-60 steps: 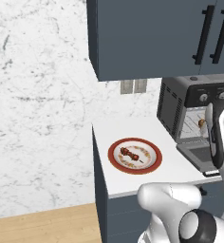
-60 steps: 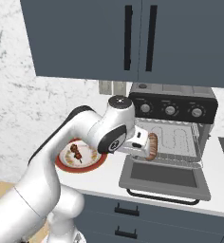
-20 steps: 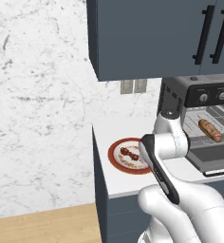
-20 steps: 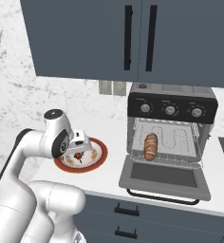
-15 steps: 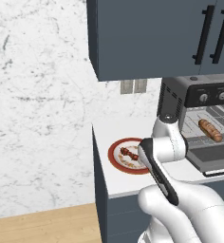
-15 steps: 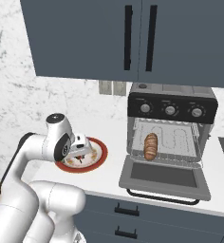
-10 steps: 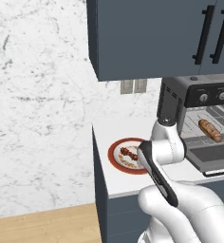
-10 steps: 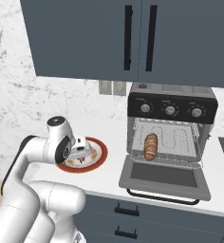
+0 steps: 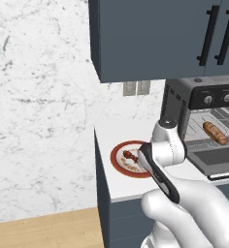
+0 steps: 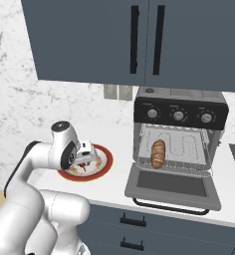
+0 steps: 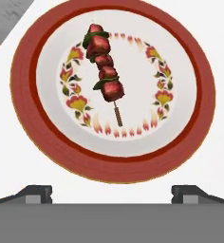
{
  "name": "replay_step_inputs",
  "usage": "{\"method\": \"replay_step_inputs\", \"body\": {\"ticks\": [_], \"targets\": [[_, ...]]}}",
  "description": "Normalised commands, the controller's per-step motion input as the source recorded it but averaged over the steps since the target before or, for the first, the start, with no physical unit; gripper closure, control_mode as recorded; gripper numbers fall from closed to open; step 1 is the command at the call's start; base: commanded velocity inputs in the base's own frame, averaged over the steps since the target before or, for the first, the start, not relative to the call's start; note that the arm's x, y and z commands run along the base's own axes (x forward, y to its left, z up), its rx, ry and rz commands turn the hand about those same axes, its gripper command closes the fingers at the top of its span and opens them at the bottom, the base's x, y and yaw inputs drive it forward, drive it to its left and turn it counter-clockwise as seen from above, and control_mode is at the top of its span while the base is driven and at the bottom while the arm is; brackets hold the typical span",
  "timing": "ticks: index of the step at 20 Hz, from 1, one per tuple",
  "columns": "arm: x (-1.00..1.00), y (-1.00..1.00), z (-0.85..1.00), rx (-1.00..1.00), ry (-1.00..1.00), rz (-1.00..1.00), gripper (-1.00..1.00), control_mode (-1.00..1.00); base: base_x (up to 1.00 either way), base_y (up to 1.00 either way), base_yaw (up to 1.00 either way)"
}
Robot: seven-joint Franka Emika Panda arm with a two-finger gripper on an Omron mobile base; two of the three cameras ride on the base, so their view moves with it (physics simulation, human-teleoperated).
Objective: Pick up the kebab skewer and baguette bread, and place them inside the toaster oven. Close the toaster oven door and start by setting the timer.
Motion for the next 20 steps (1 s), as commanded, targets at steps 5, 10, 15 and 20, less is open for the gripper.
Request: {"method": "replay_step_inputs", "body": {"ticks": [5,10,15,20], "targets": [[0.34,0.05,-0.21,0.00,0.01,0.00,-1.00,-1.00,0.00,0.00,0.00],[0.13,0.02,-0.31,0.00,0.01,0.00,-1.00,-1.00,0.00,0.00,0.00],[0.08,0.02,-0.21,0.00,0.00,0.00,-1.00,-1.00,0.00,0.00,0.00],[0.13,0.00,-0.19,0.00,0.00,0.00,-1.00,-1.00,0.00,0.00,0.00]]}}
